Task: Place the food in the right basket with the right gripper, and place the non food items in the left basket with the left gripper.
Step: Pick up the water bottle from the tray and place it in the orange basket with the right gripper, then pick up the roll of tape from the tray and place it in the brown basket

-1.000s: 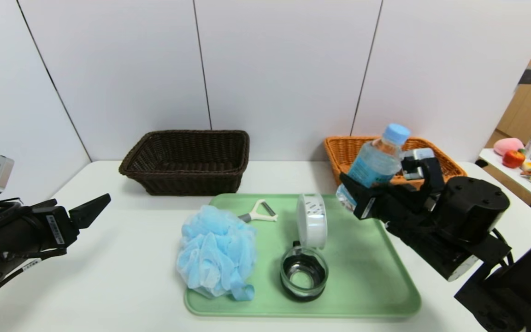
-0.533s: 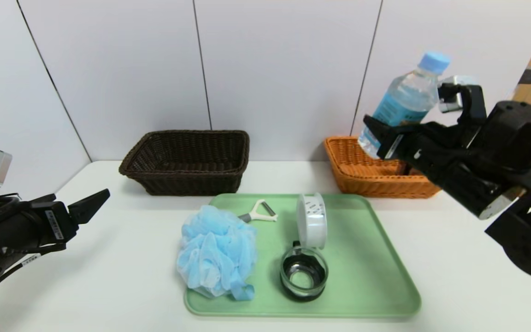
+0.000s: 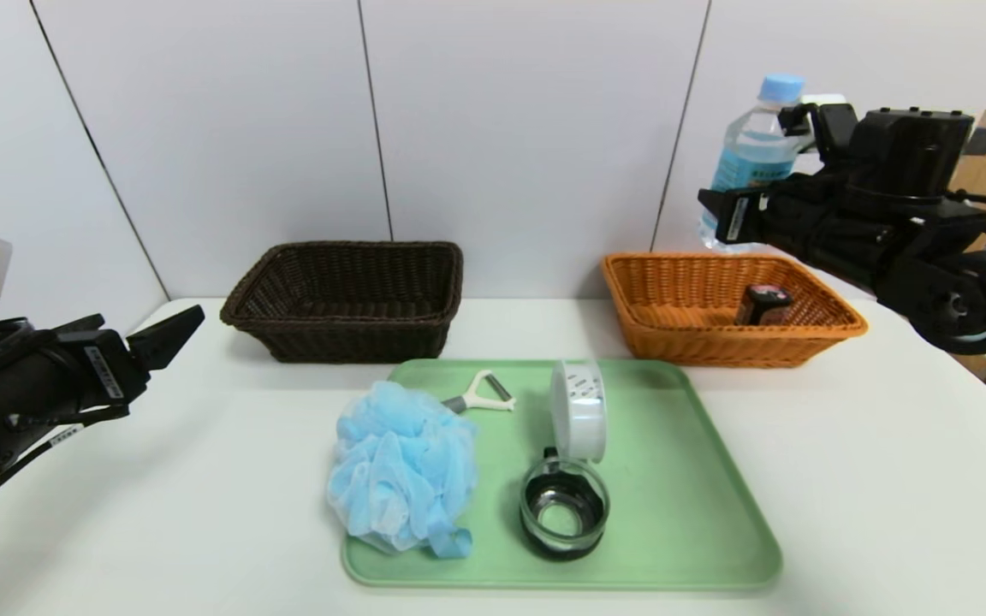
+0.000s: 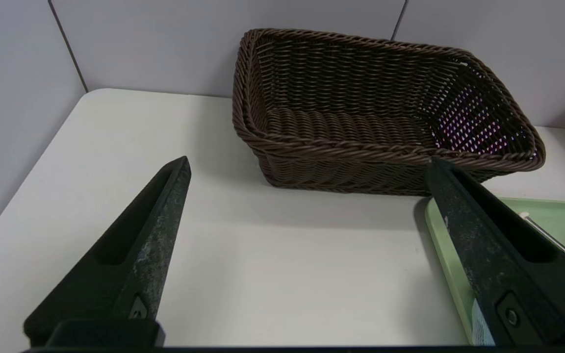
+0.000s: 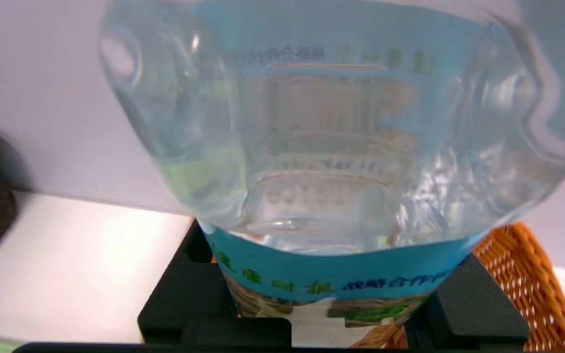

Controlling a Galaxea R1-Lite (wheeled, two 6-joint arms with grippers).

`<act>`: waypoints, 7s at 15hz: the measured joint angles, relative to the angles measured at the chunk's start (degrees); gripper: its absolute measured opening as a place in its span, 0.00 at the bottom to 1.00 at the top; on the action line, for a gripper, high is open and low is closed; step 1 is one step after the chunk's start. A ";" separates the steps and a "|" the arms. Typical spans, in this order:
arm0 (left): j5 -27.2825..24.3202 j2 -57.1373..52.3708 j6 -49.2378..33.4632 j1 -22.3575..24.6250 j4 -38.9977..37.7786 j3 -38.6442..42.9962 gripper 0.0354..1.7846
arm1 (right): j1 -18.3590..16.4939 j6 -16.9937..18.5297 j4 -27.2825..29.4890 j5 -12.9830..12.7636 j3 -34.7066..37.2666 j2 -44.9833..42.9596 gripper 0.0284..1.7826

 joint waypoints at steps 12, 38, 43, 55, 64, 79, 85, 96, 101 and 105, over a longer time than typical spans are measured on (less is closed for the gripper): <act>-2.26 8.57 4.79 -0.13 -6.62 -1.28 0.94 | -0.66 -1.79 10.78 -0.48 -16.92 19.15 0.47; -2.15 8.53 4.84 -0.09 -6.67 -1.05 0.94 | -0.74 -2.23 9.95 -0.76 -13.65 20.48 0.75; -2.06 8.33 4.85 -0.06 -6.64 -1.05 0.94 | -0.85 -2.38 10.65 -0.87 -9.62 15.15 0.85; -1.88 7.35 4.95 -0.04 -6.62 -0.78 0.94 | 17.90 9.41 40.45 -0.59 -11.72 -8.87 0.93; -1.93 7.24 4.99 -0.04 -6.60 0.05 0.94 | 26.62 23.38 84.05 -3.51 -40.89 1.76 0.95; -1.87 7.83 4.52 0.05 -6.70 -0.09 0.94 | 28.94 29.48 75.35 -9.16 -32.72 14.36 0.95; -1.82 7.98 4.33 0.05 -6.70 -0.01 0.94 | 28.72 29.20 70.68 -9.26 -28.72 13.99 0.59; -1.79 8.51 4.32 0.13 -6.81 -0.09 0.94 | 28.70 28.93 70.77 -9.44 -26.93 12.62 0.32; -1.79 8.70 4.32 0.13 -6.79 0.02 0.94 | 29.22 23.47 69.33 -9.76 -32.89 7.57 0.32; -1.79 8.90 4.38 0.13 -6.79 -0.01 0.94 | 29.81 14.90 58.98 -9.30 -41.73 7.19 0.32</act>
